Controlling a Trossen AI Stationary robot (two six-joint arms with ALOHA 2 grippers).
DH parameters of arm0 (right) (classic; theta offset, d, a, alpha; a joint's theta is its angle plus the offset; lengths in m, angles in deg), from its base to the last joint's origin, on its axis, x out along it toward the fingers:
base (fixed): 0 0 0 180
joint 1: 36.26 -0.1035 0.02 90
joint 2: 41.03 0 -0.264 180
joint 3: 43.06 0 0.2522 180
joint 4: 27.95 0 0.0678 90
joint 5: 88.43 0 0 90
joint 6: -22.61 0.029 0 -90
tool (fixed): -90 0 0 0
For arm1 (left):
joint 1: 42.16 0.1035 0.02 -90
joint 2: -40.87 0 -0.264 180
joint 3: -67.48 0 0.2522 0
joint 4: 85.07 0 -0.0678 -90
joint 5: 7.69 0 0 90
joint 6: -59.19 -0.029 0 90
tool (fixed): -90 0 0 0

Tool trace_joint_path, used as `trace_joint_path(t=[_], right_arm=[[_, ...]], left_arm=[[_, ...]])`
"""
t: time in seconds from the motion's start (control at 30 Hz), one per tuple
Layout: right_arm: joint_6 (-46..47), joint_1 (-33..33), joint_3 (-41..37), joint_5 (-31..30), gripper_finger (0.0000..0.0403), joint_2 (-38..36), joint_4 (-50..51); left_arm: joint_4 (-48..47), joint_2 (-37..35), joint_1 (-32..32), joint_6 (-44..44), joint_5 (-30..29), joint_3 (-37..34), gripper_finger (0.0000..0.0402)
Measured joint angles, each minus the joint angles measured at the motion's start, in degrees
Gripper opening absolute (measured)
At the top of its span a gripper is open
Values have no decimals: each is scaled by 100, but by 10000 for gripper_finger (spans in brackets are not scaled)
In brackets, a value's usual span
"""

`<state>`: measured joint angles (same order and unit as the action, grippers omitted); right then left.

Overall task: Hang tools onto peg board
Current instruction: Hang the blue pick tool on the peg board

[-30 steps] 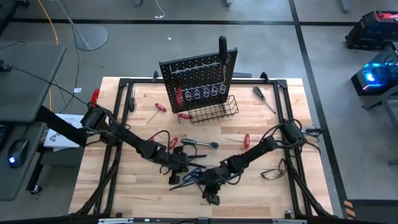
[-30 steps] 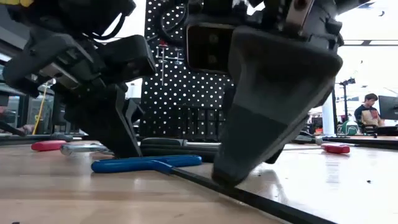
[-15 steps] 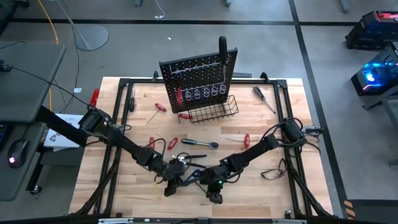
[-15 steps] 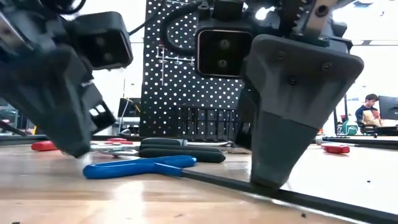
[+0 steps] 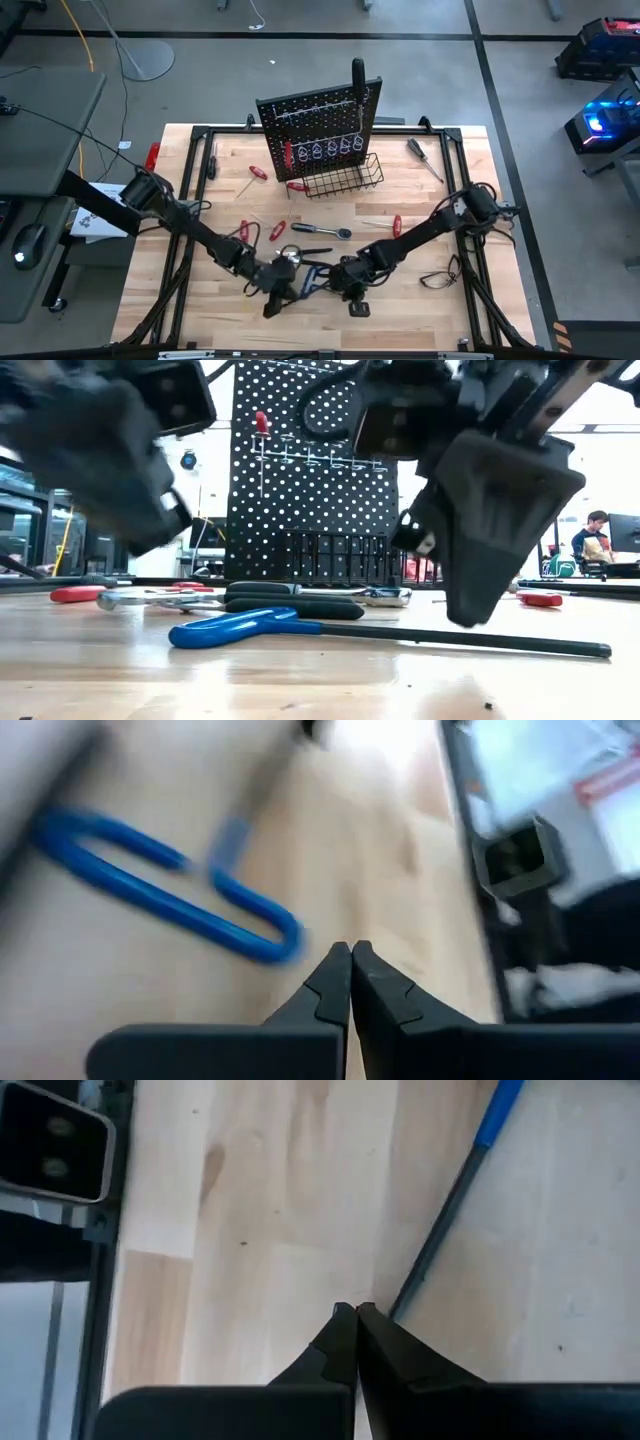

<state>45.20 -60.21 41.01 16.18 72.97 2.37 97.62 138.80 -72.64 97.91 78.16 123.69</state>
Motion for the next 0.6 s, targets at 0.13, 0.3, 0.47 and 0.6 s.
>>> trace_joint_path(t=[0.13, 0.3, 0.47, 0.6], right_arm=[[-82, -101, 0, -199, 0, -233, 149], [-51, -253, 2, -365, 0, -328, 277], [178, -450, 2, -603, 0, -343, 458], [462, -568, 2, -601, 0, -343, 547]], left_arm=[[-371, -297, 299, -734, -532, -1, 0], [-245, -188, 630, -1543, -393, 2, 0], [-234, 180, 727, -2285, 28, 221, 0], [-385, 347, 728, -2610, 69, 452, 0]])
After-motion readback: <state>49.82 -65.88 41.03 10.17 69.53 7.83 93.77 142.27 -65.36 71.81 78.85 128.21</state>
